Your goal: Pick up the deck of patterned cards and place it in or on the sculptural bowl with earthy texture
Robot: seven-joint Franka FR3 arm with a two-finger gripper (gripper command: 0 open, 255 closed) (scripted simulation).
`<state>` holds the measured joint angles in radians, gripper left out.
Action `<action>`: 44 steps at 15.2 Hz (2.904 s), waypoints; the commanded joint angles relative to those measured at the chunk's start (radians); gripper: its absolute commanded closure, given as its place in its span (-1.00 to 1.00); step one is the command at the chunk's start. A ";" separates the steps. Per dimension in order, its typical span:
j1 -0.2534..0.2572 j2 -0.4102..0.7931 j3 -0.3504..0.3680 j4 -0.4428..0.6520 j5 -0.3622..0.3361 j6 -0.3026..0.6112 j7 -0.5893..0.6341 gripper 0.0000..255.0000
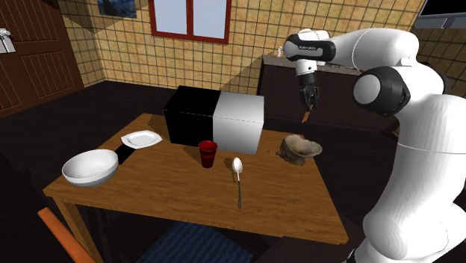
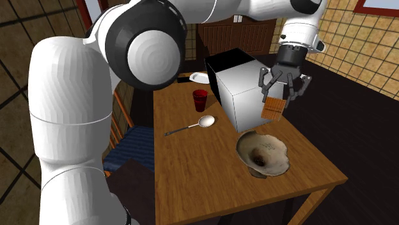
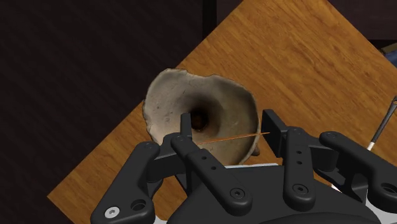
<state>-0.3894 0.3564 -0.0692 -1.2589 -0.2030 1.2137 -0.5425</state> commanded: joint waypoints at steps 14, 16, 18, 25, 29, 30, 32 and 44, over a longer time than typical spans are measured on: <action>-0.011 -0.008 -0.001 -0.207 0.005 0.198 0.027 1.00; -0.012 -0.006 0.000 -0.231 0.006 0.224 0.032 1.00; -0.013 -0.003 0.000 -0.254 0.006 0.249 0.037 1.00; -0.013 -0.002 0.000 -0.262 0.006 0.258 0.039 1.00; -0.013 -0.002 0.000 -0.262 0.006 0.258 0.039 -1.00; -0.013 -0.002 0.000 -0.262 0.006 0.258 0.039 -1.00; -0.013 -0.002 0.000 -0.262 0.006 0.258 0.039 -1.00; -0.001 0.068 0.004 -0.043 0.011 0.109 0.025 -1.00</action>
<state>-0.3907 0.4247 -0.0654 -1.3025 -0.1922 1.3227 -0.5173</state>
